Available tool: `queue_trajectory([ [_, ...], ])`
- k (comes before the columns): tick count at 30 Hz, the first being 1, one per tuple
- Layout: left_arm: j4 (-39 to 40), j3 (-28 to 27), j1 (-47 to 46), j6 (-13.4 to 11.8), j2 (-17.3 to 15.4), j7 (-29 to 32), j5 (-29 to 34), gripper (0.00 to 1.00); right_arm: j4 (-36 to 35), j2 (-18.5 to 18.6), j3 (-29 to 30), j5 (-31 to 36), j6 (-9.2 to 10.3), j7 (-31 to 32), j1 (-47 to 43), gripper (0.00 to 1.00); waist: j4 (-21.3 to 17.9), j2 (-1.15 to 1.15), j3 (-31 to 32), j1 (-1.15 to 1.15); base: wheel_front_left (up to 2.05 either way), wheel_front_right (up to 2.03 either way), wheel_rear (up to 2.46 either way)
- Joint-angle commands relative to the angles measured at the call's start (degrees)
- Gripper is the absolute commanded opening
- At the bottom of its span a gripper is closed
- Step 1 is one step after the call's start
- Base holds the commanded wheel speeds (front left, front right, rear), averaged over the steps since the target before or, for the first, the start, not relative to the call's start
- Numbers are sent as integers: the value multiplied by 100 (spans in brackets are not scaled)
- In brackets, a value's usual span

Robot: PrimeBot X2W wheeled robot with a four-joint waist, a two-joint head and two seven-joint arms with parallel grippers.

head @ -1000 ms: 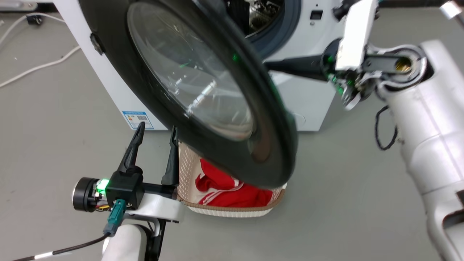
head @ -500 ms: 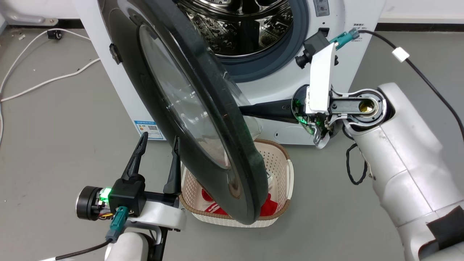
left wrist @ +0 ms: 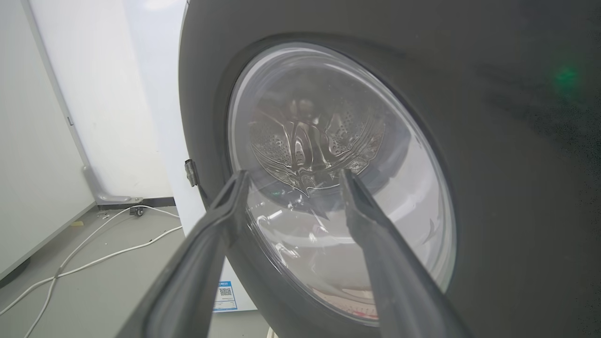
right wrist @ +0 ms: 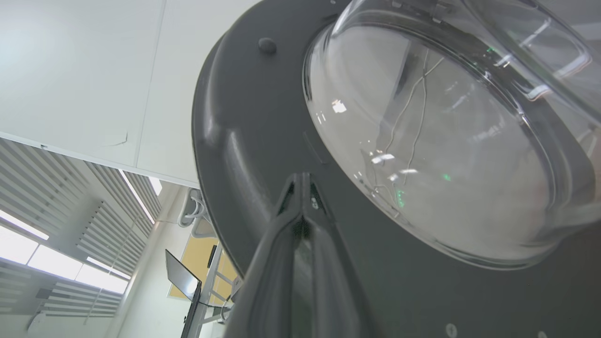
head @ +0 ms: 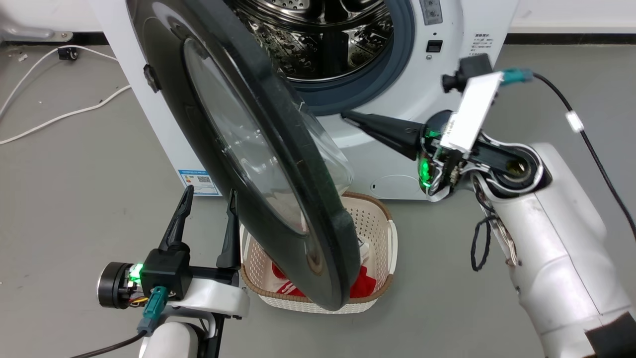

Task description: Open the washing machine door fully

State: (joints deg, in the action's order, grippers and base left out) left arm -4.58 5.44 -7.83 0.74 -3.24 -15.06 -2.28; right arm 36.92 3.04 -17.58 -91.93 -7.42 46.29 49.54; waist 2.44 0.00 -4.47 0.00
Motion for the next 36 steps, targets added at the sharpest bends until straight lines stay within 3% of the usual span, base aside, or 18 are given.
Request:
queue_trajectory([
  [1,26,-18,57,-21,7,-16,-10,100,-73,-6,151,-81,-13,-229,-231,0,-30,0,-20,0,0,0,0],
  [7,52,-115,87,-15,11,-16,0,100,-540,118,948,-352,-12,-1169,-1099,1,-105,0,-41,0,0,0,0],
  [8,54,-121,94,-13,11,-16,6,100,-605,145,1049,-317,-13,-1352,-1274,37,-115,0,-38,0,0,0,0],
  [9,45,-122,103,-8,12,-16,11,100,-681,176,1121,-250,-13,-1523,-1459,51,-117,0,-19,0,0,0,0],
  [10,31,-115,123,-1,13,-16,14,100,-766,194,1182,-200,-13,-1691,-1659,95,-116,0,1,0,0,0,0],
  [11,21,-111,129,4,13,-16,14,100,-865,207,1263,-136,-13,-1888,-1846,100,-114,0,12,0,0,0,0],
  [19,-71,-70,192,25,19,-16,5,100,-1688,114,1806,375,-13,-3590,-3382,100,-107,0,166,0,0,0,0],
  [26,-83,-104,245,19,23,-16,1,100,-2157,82,1890,1449,-13,-5212,-4258,100,-197,0,218,0,0,0,0],
  [30,-68,-172,257,-6,24,-16,-3,100,-2269,240,1851,2574,-13,-5924,-4483,100,-257,0,236,0,0,0,0],
  [36,-34,-272,291,-26,24,-16,16,100,-2713,227,2273,5074,-12,-6146,-4580,100,-326,0,253,0,0,0,0],
])
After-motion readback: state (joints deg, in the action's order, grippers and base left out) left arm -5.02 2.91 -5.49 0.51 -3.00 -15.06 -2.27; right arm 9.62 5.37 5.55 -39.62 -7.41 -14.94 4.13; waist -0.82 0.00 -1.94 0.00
